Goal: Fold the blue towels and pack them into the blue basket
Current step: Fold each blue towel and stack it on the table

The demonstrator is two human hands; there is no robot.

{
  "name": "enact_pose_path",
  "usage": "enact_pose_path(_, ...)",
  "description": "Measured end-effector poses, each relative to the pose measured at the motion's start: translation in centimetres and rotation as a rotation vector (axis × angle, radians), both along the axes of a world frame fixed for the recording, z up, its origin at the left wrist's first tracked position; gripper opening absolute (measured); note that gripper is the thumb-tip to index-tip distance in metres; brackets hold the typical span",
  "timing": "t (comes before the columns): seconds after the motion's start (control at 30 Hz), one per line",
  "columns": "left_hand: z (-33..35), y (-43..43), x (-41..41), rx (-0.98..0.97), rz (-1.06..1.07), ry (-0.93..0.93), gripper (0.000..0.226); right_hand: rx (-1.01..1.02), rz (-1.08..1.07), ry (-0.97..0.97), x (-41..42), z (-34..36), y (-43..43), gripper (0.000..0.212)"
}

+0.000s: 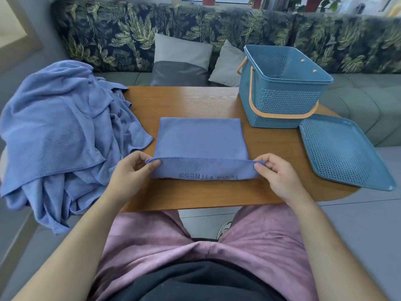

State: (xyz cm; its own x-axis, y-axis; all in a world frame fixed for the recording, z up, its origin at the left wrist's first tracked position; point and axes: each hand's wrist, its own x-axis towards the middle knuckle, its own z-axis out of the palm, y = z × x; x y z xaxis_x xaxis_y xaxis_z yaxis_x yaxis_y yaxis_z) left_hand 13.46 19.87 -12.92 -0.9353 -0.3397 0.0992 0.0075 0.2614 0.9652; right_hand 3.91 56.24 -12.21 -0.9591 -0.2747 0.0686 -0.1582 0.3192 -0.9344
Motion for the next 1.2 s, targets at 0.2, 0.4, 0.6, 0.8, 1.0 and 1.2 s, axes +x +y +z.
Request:
enact_pose_path(0.2,1.5,-0.3,0.5,0.205,-0.04,0.029,0.031,-0.11,-0.016,-0.04,-0.2,0.7,-0.4,0.008)
enact_pose_path(0.4,1.4,-0.2,-5.2,-0.033,0.15,-0.025,0.011,0.022,-0.15,0.013,-4.2,0.4,-2.6,0.008)
enact_pose_path(0.6,-0.9,-0.6,-10.4,-0.212,0.28,-0.158,0.022,0.321,-0.187,0.058,-9.6,-1.0,-4.3,0.011)
enact_pose_path(0.8,-2.0,-0.9,-11.3,-0.345,0.359,-0.18,0.023,0.486,-0.258,0.061,-11.6,-2.3,-5.4,0.017)
enact_pose_path(1.0,-1.5,-0.9,-12.0,-0.416,0.356,-0.228,0.032,0.489,-0.312,0.006,-11.1,-1.7,-5.6,0.026)
enact_pose_path(1.2,-1.8,2.6,-10.3,-0.91,0.223,0.16,0.031,0.781,-0.339,0.388,-5.1,0.7,-9.4,0.041)
